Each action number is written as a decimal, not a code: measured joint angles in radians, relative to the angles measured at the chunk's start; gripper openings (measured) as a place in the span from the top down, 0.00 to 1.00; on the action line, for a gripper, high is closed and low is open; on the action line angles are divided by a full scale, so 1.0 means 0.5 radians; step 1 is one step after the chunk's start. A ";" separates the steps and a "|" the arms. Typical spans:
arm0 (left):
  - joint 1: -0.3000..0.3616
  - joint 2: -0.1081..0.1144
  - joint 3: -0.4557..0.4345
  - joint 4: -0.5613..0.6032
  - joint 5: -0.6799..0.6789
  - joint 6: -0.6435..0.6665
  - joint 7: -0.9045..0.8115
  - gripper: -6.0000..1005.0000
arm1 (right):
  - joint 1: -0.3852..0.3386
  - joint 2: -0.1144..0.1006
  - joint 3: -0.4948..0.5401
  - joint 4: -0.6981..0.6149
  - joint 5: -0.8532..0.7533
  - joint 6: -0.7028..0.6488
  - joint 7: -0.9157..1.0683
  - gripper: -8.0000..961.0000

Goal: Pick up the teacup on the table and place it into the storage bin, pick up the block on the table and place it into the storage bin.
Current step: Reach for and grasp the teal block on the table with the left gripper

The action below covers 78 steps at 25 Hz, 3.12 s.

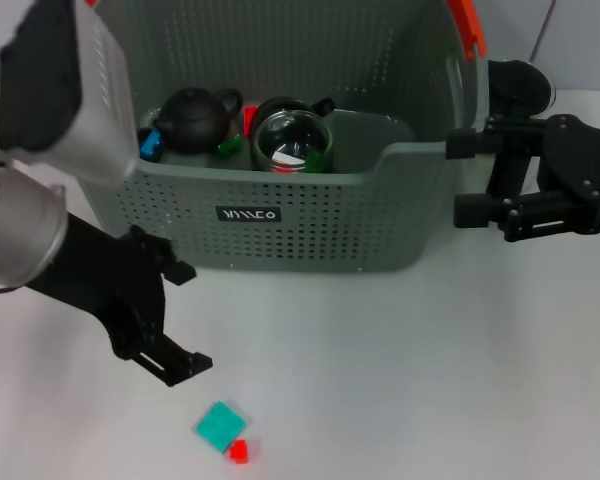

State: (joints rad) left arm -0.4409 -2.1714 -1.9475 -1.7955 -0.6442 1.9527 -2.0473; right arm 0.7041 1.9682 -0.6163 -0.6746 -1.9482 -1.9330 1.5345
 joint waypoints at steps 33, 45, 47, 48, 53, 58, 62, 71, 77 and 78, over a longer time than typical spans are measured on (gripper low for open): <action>-0.086 0.003 0.779 0.440 0.516 -0.285 0.977 0.04 | -0.016 0.043 0.146 0.214 0.018 0.190 0.102 0.02; -0.140 -0.004 1.030 0.587 0.456 -0.396 0.973 0.04 | -0.040 0.046 0.154 0.214 0.039 0.191 0.098 0.02; -0.144 -0.004 1.059 0.590 0.452 -0.421 0.972 0.05 | -0.050 0.046 0.155 0.214 0.050 0.190 0.092 0.02; -0.152 -0.005 1.071 0.603 0.451 -0.444 0.970 0.05 | -0.056 0.046 0.156 0.214 0.053 0.189 0.088 0.02; -0.213 -0.010 1.104 0.700 0.400 -0.496 0.960 0.09 | -0.076 0.043 0.156 0.214 0.068 0.184 0.076 0.02; -0.242 -0.008 1.129 0.749 0.380 -0.519 0.956 0.12 | -0.087 0.040 0.158 0.214 0.071 0.185 0.074 0.02; -0.270 -0.007 1.131 0.808 0.380 -0.559 0.950 0.12 | -0.090 0.040 0.165 0.214 0.071 0.187 0.071 0.02; -0.286 -0.007 1.132 0.873 0.380 -0.620 0.938 0.12 | -0.095 0.037 0.168 0.214 0.071 0.190 0.056 0.02; -0.282 -0.006 1.129 0.879 0.380 -0.624 0.934 0.13 | -0.097 0.037 0.170 0.214 0.071 0.191 0.053 0.02; -0.281 -0.005 1.129 0.880 0.380 -0.624 0.934 0.13 | -0.098 0.037 0.170 0.214 0.071 0.191 0.052 0.02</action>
State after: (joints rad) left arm -0.5814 -2.1742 -1.3830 -1.3553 -0.4542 1.6404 -1.5801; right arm 0.6553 1.9865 -0.5311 -0.5675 -1.9128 -1.8375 1.5607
